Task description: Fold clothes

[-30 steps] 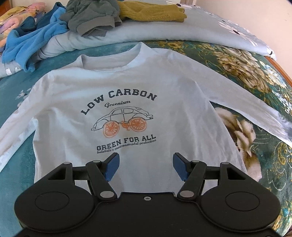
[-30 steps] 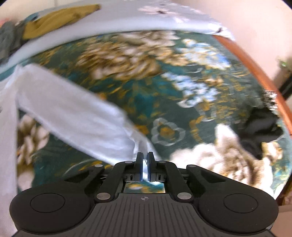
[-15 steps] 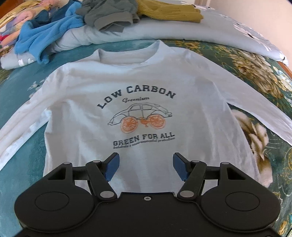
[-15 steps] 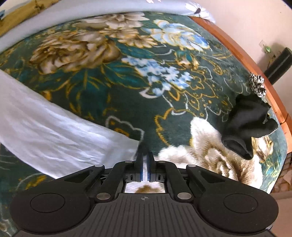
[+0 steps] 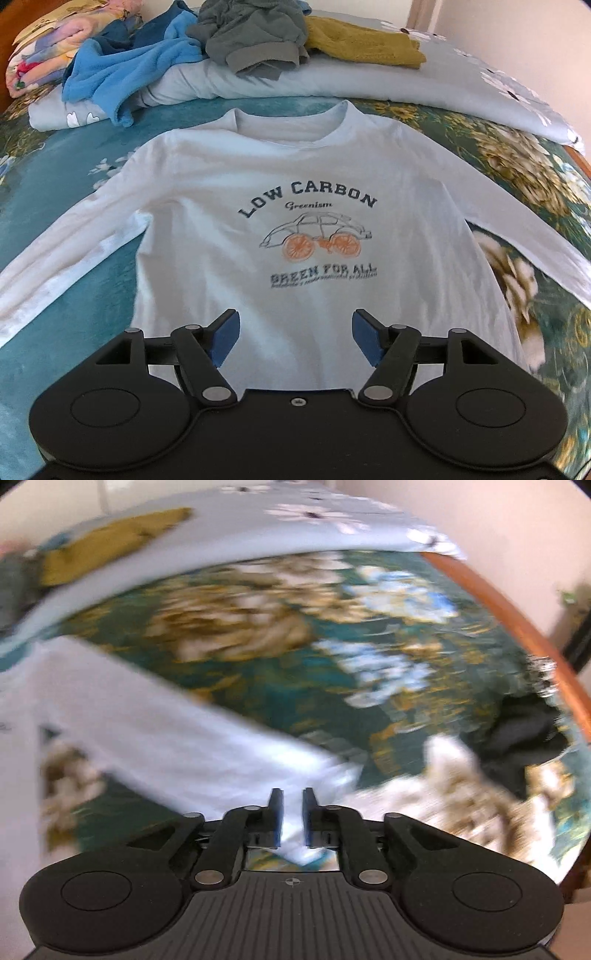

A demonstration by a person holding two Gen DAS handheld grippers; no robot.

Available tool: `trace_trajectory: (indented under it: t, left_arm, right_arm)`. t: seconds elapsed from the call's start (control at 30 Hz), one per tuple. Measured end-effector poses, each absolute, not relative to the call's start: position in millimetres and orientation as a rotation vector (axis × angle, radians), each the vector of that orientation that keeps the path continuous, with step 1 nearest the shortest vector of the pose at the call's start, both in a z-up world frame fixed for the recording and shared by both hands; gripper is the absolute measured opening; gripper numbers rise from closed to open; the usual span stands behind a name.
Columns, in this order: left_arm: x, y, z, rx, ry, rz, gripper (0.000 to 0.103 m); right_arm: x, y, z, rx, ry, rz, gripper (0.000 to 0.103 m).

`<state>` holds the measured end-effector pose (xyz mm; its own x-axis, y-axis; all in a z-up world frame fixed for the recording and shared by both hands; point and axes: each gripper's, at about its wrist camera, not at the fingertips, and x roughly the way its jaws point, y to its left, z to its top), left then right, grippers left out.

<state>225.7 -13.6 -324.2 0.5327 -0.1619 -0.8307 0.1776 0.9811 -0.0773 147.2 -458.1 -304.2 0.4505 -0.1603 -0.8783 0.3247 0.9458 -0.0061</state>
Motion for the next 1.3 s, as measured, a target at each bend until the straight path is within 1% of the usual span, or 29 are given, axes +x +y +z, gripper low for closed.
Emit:
trace_trajectory:
  t: [0.07, 0.23, 0.33, 0.37, 0.4, 0.63, 0.8, 0.83, 0.9, 0.97, 1.1, 1.2, 1.23, 1.27, 1.3]
  left_arm:
    - [215.7, -1.2, -321.1, 0.02, 0.981, -0.209, 0.069]
    - [185.0, 38.7, -315.3, 0.02, 0.995, -0.218, 0.069]
    - [164.9, 63.1, -315.0, 0.025, 1.014, -0.228, 0.069]
    - [158.2, 71.5, -315.9, 0.022, 1.026, -0.232, 0.069]
    - [151.3, 80.3, -316.9, 0.018, 1.036, -0.233, 0.069]
    - [115.7, 120.0, -329.5, -0.034, 1.131, -0.263, 0.069]
    - [102.5, 128.5, -341.6, -0.119, 1.181, -0.291, 0.067]
    - [101.2, 129.1, -343.3, -0.137, 1.189, -0.294, 0.065]
    - [99.6, 130.2, -346.1, -0.161, 1.201, -0.295, 0.057]
    - [98.2, 132.0, -346.9, -0.178, 1.2, -0.298, 0.049]
    - [96.7, 135.1, -346.1, -0.241, 1.21, -0.32, 0.038]
    - [95.0, 136.0, -346.3, -0.253, 1.22, -0.313, 0.028]
    - [94.7, 136.8, -346.1, -0.257, 1.222, -0.311, 0.019]
    - [94.8, 136.7, -345.9, -0.25, 1.223, -0.307, 0.006]
    - [94.7, 136.3, -345.3, -0.237, 1.221, -0.303, 0.003]
  right_arm:
    - [137.4, -430.0, -305.8, 0.217, 1.084, -0.212, 0.017]
    - [109.0, -353.6, -318.4, 0.247, 1.155, -0.017, 0.018]
    - [93.6, -324.1, -323.9, 0.26, 1.184, 0.041, 0.026]
    - [89.1, -316.7, -325.6, 0.265, 1.193, 0.048, 0.031]
    - [84.7, -309.3, -327.3, 0.27, 1.202, 0.055, 0.032]
    - [73.8, -288.7, -341.1, 0.264, 1.26, 0.028, 0.032]
    - [71.0, -277.3, -349.0, 0.251, 1.292, 0.022, 0.032]
    - [71.4, -275.6, -349.0, 0.244, 1.294, 0.025, 0.03]
    - [73.0, -272.3, -348.8, 0.231, 1.299, 0.026, 0.019]
    - [74.3, -270.8, -347.4, 0.22, 1.302, 0.027, 0.011]
    - [75.0, -268.4, -342.9, 0.191, 1.301, 0.03, 0.008]
    - [75.5, -267.6, -341.3, 0.187, 1.3, 0.025, 0.008]
    - [75.7, -266.8, -340.9, 0.18, 1.301, 0.022, 0.008]
    - [76.0, -266.1, -340.4, 0.173, 1.301, 0.019, 0.008]
    - [76.2, -265.7, -339.5, 0.169, 1.299, 0.018, 0.007]
